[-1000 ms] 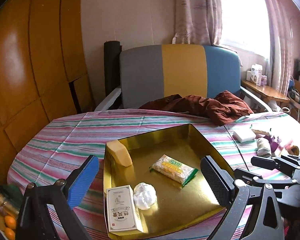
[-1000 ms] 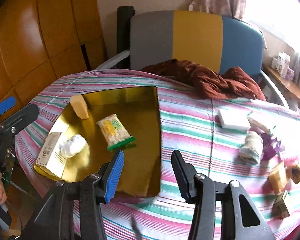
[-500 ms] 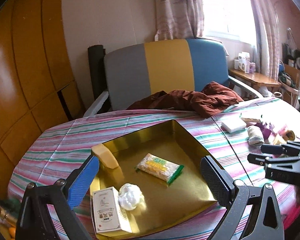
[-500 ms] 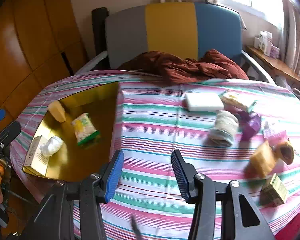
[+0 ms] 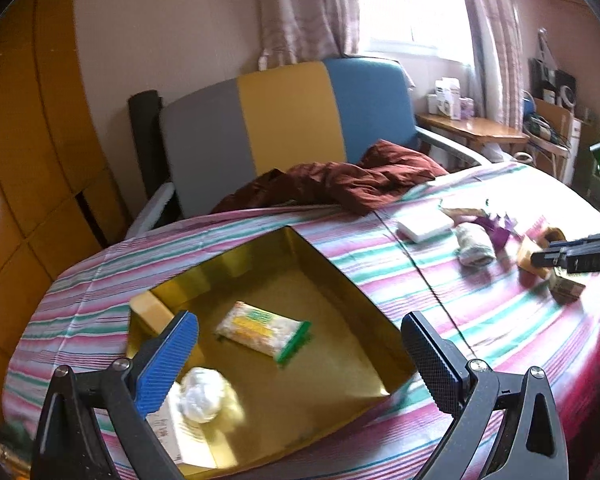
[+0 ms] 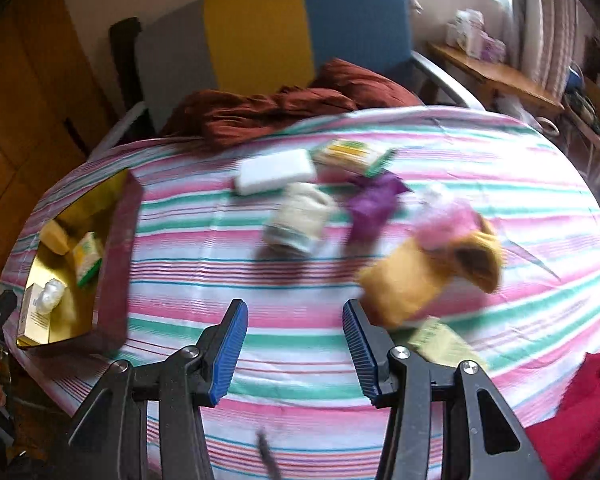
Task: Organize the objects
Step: 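Return the right gripper to the items and grasp the green-labelled small box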
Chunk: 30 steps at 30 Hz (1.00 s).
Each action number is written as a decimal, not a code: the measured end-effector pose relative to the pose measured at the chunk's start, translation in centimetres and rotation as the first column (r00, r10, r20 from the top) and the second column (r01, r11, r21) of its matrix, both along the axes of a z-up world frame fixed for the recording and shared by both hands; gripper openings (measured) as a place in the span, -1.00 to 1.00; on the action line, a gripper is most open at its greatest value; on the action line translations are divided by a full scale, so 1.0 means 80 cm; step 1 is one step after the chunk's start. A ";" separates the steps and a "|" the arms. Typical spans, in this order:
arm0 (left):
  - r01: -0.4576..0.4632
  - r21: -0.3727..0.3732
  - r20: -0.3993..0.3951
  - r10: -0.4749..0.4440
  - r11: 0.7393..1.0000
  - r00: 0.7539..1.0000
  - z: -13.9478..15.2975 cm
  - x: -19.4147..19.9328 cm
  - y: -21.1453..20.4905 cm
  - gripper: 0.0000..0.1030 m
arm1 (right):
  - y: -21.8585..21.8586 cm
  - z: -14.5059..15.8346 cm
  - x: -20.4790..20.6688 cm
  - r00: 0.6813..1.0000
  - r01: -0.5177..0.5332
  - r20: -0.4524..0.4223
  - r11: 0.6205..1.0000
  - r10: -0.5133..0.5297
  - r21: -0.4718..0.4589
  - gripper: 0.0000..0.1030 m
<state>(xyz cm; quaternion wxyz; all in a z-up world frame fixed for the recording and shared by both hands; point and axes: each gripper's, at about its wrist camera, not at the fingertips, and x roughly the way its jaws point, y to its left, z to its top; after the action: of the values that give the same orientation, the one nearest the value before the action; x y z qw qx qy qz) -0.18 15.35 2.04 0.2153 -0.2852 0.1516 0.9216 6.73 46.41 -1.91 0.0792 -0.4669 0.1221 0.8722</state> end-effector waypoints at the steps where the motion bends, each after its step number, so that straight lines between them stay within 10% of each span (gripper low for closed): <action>1: 0.011 -0.001 0.007 -0.011 1.000 1.000 -0.002 0.001 0.004 0.98 | 0.013 0.001 0.003 1.000 0.015 0.013 1.000 -0.015 0.016 -0.03; 10: 0.123 0.003 0.058 -0.123 0.992 0.991 -0.016 0.012 0.045 0.98 | 0.105 -0.020 0.015 0.981 0.026 0.192 0.997 -0.038 0.066 0.05; 24: 0.218 0.002 0.127 -0.217 0.976 0.968 -0.031 0.015 0.084 0.98 | 0.088 -0.087 -0.025 0.875 -0.218 0.467 0.966 0.131 0.137 0.19; 30: 0.252 -0.001 0.150 -0.249 0.968 0.957 -0.039 0.014 0.101 0.98 | 0.085 -0.099 -0.024 0.861 -0.230 0.491 0.962 0.129 0.151 -0.44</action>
<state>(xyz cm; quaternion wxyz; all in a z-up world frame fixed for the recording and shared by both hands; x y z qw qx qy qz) 0.91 23.46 -1.04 0.3381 -0.3339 0.1794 0.8614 4.80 53.21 -9.83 0.0725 -0.6659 -0.0354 0.7417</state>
